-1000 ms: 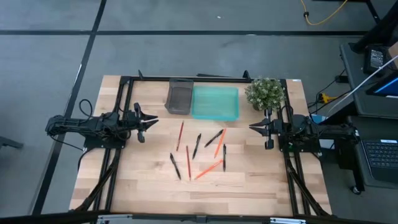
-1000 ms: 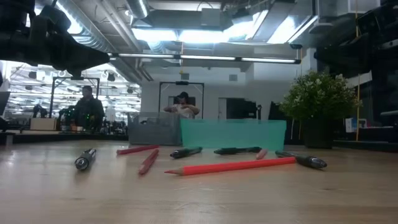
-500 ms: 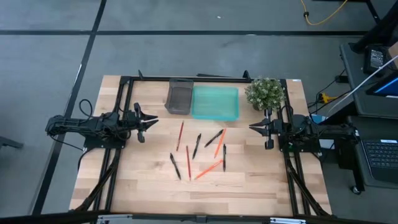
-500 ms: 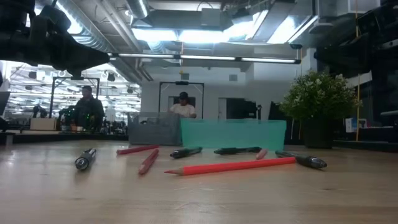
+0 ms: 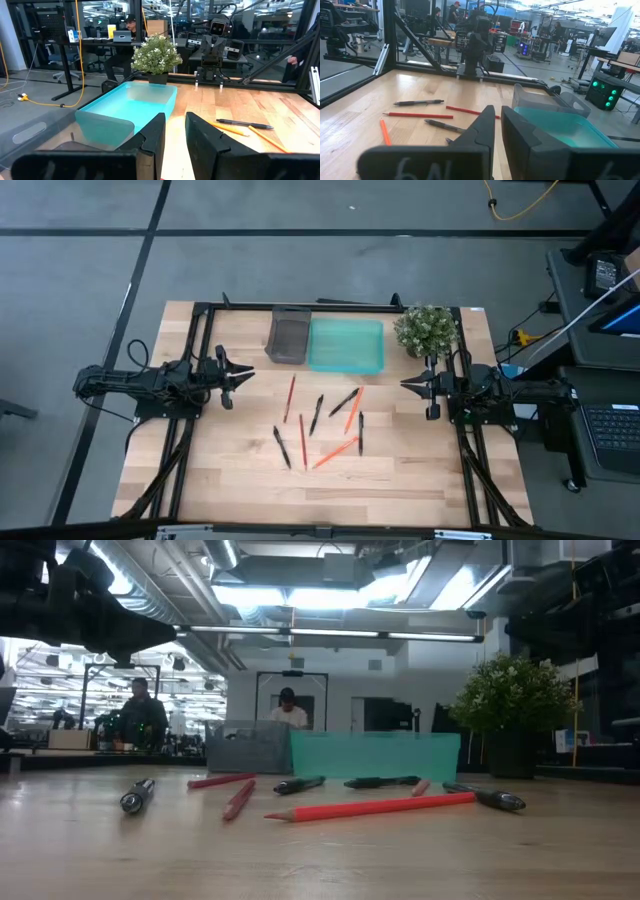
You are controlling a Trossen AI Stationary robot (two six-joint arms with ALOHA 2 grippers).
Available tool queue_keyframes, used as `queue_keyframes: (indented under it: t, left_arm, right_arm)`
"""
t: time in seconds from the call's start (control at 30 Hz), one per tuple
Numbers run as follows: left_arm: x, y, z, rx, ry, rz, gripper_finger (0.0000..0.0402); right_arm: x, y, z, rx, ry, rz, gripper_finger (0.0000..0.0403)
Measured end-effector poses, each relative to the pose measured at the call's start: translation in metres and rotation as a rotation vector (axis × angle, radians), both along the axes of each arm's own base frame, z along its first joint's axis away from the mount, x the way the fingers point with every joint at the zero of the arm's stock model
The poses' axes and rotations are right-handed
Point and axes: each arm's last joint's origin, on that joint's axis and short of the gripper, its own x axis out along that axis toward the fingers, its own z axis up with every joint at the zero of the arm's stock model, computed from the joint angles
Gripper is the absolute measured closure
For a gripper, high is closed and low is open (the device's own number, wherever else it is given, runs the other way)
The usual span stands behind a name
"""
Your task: Sort pens & pencils
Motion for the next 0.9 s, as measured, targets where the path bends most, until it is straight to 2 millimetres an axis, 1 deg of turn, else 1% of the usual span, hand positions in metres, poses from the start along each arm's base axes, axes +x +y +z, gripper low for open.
queue_keyframes:
  t: [0.9]
  left_arm:
    - [0.0000, 0.0000, 0.0000, 0.000, 0.000, 0.000, 0.0332]
  right_arm:
    - [0.0000, 0.0000, 0.0009, -0.004, -0.009, 0.000, 0.0367]
